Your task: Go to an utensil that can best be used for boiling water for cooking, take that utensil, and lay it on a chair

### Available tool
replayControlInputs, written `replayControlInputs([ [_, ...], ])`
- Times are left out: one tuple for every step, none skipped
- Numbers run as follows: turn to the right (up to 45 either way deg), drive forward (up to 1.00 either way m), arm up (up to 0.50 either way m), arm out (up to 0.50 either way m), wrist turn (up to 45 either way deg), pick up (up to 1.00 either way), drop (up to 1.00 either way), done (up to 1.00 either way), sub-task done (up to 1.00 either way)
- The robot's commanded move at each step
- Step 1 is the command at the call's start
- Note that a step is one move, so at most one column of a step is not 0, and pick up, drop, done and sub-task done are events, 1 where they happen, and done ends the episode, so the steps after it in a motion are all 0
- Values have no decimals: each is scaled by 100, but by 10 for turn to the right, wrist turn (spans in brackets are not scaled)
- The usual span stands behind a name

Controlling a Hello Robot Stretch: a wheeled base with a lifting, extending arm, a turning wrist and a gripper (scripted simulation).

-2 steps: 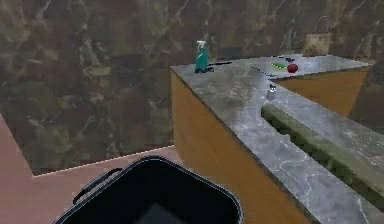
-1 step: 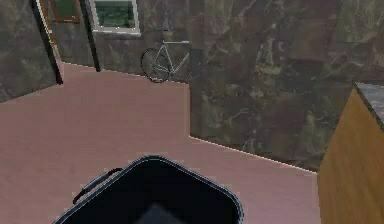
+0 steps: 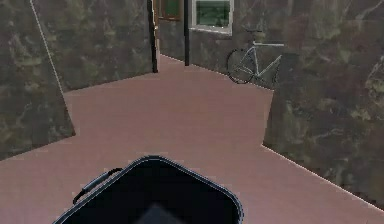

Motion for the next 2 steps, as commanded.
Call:
replayControlInputs([
  [0, 100, 0, 0, 0, 0, 0, 0, 0],
  [-30, 0, 0, 0, 0, 0, 0, 0, 0],
])
